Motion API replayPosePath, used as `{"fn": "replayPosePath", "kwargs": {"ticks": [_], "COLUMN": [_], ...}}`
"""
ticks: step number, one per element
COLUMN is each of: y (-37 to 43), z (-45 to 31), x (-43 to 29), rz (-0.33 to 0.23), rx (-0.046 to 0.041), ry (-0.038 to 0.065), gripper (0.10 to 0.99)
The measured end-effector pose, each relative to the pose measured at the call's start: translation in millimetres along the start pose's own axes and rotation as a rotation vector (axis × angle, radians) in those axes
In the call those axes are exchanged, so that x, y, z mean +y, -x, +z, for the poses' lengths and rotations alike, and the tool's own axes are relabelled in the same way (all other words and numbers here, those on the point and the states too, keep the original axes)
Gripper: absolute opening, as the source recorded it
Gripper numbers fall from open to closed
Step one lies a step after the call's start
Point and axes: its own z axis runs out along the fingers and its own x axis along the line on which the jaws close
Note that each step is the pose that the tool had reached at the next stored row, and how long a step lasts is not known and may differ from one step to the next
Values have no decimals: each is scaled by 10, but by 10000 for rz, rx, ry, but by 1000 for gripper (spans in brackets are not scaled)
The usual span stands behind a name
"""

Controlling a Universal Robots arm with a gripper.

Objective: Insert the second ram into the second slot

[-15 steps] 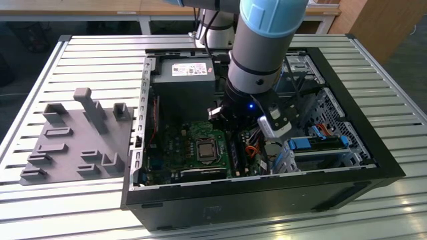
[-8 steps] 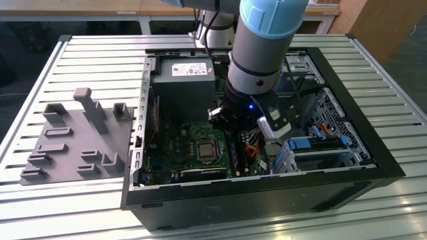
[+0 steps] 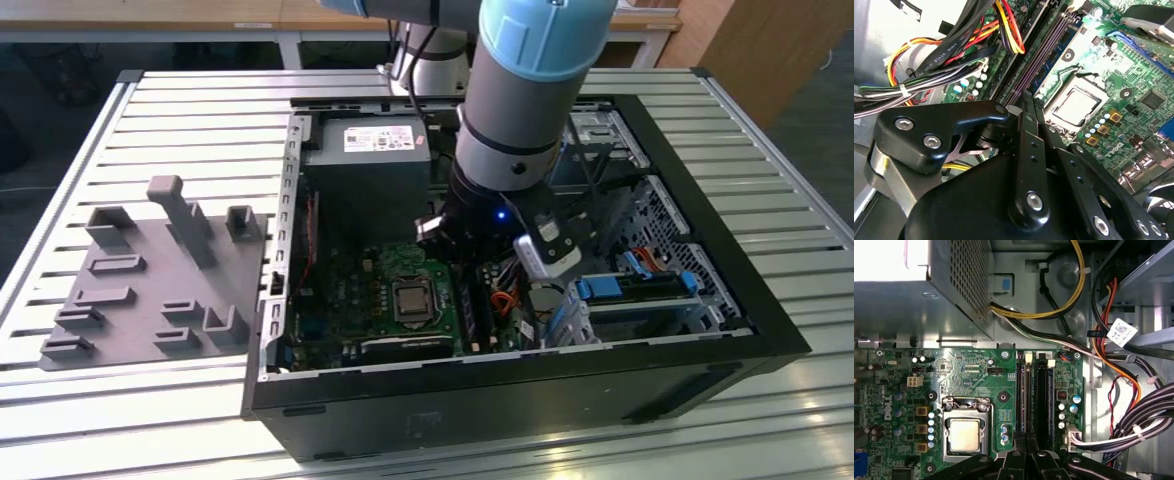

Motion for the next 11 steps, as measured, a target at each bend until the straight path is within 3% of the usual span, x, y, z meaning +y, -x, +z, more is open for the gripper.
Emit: {"fn": "replayPosePath", "kwargs": {"ticks": [11], "y": [19], "z": [32], "x": [-2], "rz": [-17], "rx": [21], "ry": [-4], "gripper": [118]}}
